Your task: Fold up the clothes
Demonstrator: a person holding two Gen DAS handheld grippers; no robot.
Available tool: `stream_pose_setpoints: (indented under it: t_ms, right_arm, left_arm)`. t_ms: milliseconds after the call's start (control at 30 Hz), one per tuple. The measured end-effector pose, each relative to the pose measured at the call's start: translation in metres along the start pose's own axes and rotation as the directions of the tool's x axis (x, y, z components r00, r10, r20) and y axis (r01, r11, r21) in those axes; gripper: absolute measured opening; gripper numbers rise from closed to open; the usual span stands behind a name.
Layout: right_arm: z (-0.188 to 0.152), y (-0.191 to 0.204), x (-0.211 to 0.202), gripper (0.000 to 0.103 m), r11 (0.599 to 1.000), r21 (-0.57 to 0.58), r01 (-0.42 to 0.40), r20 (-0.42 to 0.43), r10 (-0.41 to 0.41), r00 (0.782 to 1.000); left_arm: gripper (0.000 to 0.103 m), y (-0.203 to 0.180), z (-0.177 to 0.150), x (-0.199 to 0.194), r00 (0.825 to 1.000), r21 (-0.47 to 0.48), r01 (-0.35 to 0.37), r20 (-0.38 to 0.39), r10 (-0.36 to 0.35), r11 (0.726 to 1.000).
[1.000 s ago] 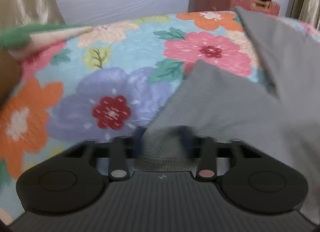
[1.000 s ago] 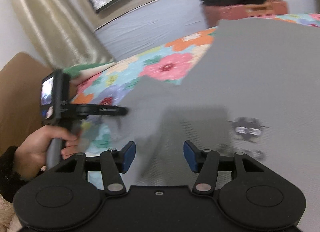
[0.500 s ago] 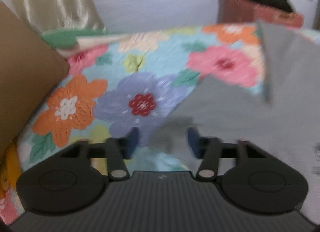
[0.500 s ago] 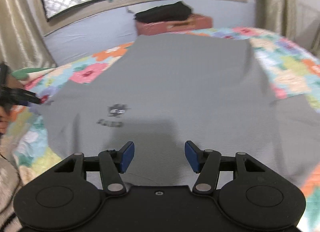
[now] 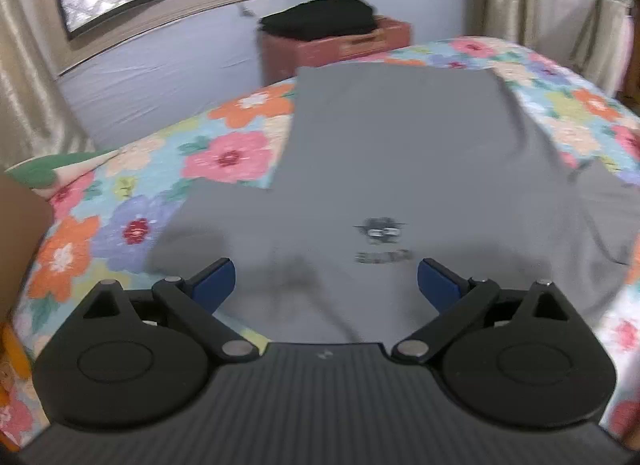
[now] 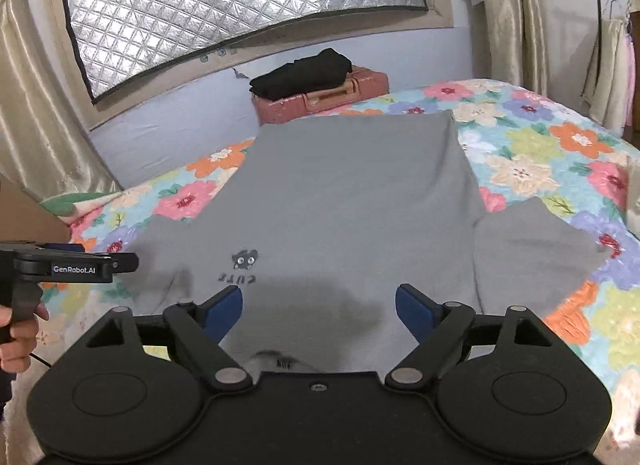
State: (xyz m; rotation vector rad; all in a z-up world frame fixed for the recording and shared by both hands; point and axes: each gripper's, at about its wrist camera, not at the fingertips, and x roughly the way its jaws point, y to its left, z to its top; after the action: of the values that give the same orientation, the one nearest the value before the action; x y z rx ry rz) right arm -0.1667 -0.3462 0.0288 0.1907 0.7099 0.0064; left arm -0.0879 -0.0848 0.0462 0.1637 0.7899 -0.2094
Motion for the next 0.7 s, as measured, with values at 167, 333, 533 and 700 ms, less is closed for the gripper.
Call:
stream_pose_setpoints:
  t_ms: [167,333,533,700]
  right_arm:
    - [-0.006,0.001,-0.016,0.087,0.998,-0.021,0.067,0.012,-0.067,0.998]
    - [-0.011,-0.005,-0.028,0.088,0.994,-0.006,0.11,0.018,-0.11,0.994]
    - [-0.018,-0.013,-0.031,0.09,0.988,0.003,0.153,0.011,-0.153,0.988]
    - [-0.02,-0.021,-0.027,0.09,0.987,0.024,0.158,-0.004,-0.158,0.987]
  left_arm:
    - [0.103,-0.035,-0.012,-0.027,0.999,0.023,0.046,0.012,-0.046,0.999]
    - [0.103,-0.055,-0.028,-0.038,0.997,0.014,0.074,-0.026,-0.073,0.997]
    - [0.103,-0.081,-0.043,-0.036,0.997,0.077,0.041,-0.068,-0.036,0.996]
    - [0.103,-0.097,-0.048,-0.031,0.995,0.102,0.045,-0.095,-0.035,0.994]
